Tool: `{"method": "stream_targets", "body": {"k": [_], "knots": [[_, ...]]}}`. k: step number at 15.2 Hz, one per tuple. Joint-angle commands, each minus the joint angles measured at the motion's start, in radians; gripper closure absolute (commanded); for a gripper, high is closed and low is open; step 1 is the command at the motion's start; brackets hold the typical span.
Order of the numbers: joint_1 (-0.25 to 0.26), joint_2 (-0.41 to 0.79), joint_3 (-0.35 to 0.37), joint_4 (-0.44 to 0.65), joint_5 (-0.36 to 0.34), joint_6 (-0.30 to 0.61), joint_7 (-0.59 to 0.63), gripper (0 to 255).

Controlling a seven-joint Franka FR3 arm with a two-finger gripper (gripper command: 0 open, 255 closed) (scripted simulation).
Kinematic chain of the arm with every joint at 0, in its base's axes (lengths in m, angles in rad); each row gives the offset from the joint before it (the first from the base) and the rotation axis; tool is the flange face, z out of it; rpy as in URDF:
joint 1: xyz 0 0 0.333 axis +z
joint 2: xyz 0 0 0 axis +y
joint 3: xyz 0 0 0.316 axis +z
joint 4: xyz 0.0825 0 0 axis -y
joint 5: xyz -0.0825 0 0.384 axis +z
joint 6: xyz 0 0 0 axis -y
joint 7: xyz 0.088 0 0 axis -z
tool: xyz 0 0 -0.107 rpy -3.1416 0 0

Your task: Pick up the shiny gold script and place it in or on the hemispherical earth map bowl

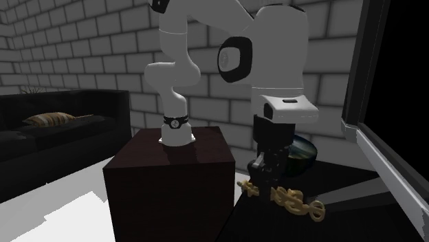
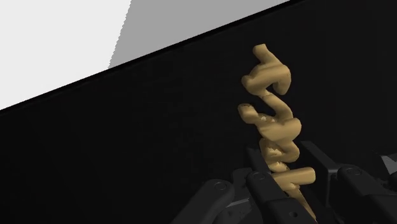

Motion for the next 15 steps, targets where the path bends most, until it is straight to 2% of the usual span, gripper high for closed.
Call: {"method": "stream_targets", "body": {"k": [1, 15], "knots": [[-0.003, -0.02, 0.003, 0.0, 0.006, -0.02, -0.004, 255], [-0.014, -0.132, 0.02, 0.044, 0.041, -0.174, -0.029, 255]]}}
